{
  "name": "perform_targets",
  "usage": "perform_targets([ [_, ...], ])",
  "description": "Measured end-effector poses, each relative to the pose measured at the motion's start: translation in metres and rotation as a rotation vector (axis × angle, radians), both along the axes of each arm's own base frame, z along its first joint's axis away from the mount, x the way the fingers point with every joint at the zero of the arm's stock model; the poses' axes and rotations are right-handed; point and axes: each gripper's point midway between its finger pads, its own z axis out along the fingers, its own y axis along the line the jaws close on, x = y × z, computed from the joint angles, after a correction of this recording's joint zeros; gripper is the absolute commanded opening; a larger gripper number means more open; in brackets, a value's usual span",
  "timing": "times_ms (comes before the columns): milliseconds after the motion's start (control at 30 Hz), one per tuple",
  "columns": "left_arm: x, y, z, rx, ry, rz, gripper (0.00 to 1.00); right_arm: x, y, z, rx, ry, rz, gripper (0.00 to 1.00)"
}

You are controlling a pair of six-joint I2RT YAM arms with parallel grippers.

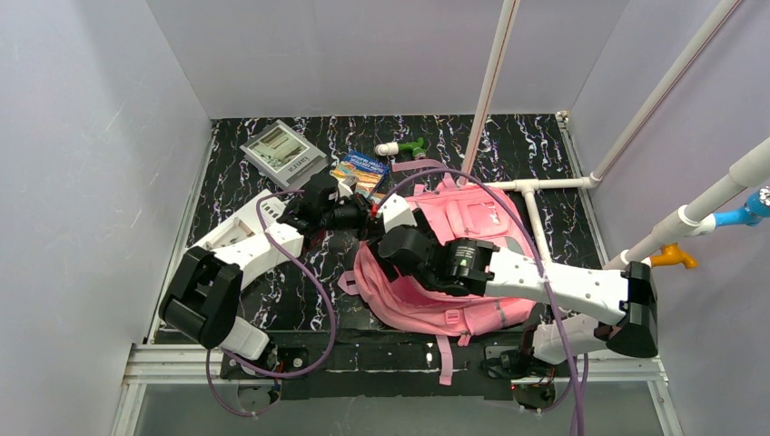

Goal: Pack the student bag
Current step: Unzip the student bag at the center of the board.

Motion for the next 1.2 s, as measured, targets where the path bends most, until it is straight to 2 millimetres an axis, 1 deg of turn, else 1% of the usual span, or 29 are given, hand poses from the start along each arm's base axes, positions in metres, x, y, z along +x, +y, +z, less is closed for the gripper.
perform_targets([
  [100,0.001,-0.001,0.003,-0.012,0.007,0.003,0.00,0.006,-0.003,0.001,-0.058,-0.056,-0.063,0.83],
  [267,0.001,-0.002,0.006,-0.023,0.020,0.009,0.00,0.021,-0.020,-0.016,-0.215,-0.149,-0.171,0.83],
  [300,0.001,-0.002,0.006,-0.025,0.024,0.011,0.00,0.023,-0.024,-0.019,-0.240,-0.164,-0.192,0.82],
  [333,0.002,-0.002,0.006,-0.027,0.028,0.013,0.00,0.026,-0.027,-0.021,-0.258,-0.178,-0.213,0.79],
  [500,0.003,-0.003,0.010,-0.042,0.026,0.017,0.00,0.032,-0.038,-0.025,-0.271,-0.228,-0.290,0.56],
  [533,0.003,-0.003,0.011,-0.045,0.024,0.017,0.00,0.033,-0.039,-0.026,-0.267,-0.233,-0.300,0.45],
  [567,0.003,-0.004,0.013,-0.048,0.022,0.017,0.00,0.033,-0.040,-0.028,-0.265,-0.240,-0.306,0.30],
  [600,0.003,-0.004,0.013,-0.049,0.021,0.017,0.00,0.032,-0.039,-0.029,-0.255,-0.245,-0.311,0.22],
  [667,0.002,-0.004,0.014,-0.050,0.020,0.016,0.00,0.033,-0.039,-0.030,-0.255,-0.258,-0.312,0.01],
  [700,0.002,-0.004,0.014,-0.050,0.018,0.015,0.08,0.033,-0.040,-0.030,-0.252,-0.263,-0.312,0.01],
  [767,0.002,-0.003,0.015,-0.049,0.006,0.013,0.34,0.033,-0.040,-0.028,-0.245,-0.265,-0.306,0.01],
  [800,0.001,-0.002,0.016,-0.049,-0.010,0.010,0.44,0.033,-0.040,-0.027,-0.237,-0.263,-0.301,0.01],
  [867,0.002,0.004,0.022,-0.058,-0.059,0.014,0.56,0.032,-0.043,-0.027,-0.228,-0.249,-0.289,0.01],
  [900,0.004,0.012,0.027,-0.064,-0.090,0.027,0.64,0.032,-0.045,-0.027,-0.219,-0.239,-0.286,0.01],
  [1000,0.012,0.034,0.039,-0.066,-0.177,0.061,0.75,0.033,-0.050,-0.027,-0.189,-0.208,-0.274,0.01],
  [1067,0.017,0.048,0.041,-0.050,-0.223,0.077,0.80,0.034,-0.052,-0.025,-0.162,-0.189,-0.274,0.01],
  [1133,0.022,0.063,0.036,0.006,-0.253,0.086,0.82,0.035,-0.054,-0.023,-0.132,-0.171,-0.275,0.01],
  [1200,0.028,0.080,0.028,0.105,-0.263,0.097,0.83,0.036,-0.055,-0.021,-0.115,-0.159,-0.272,0.01],
])
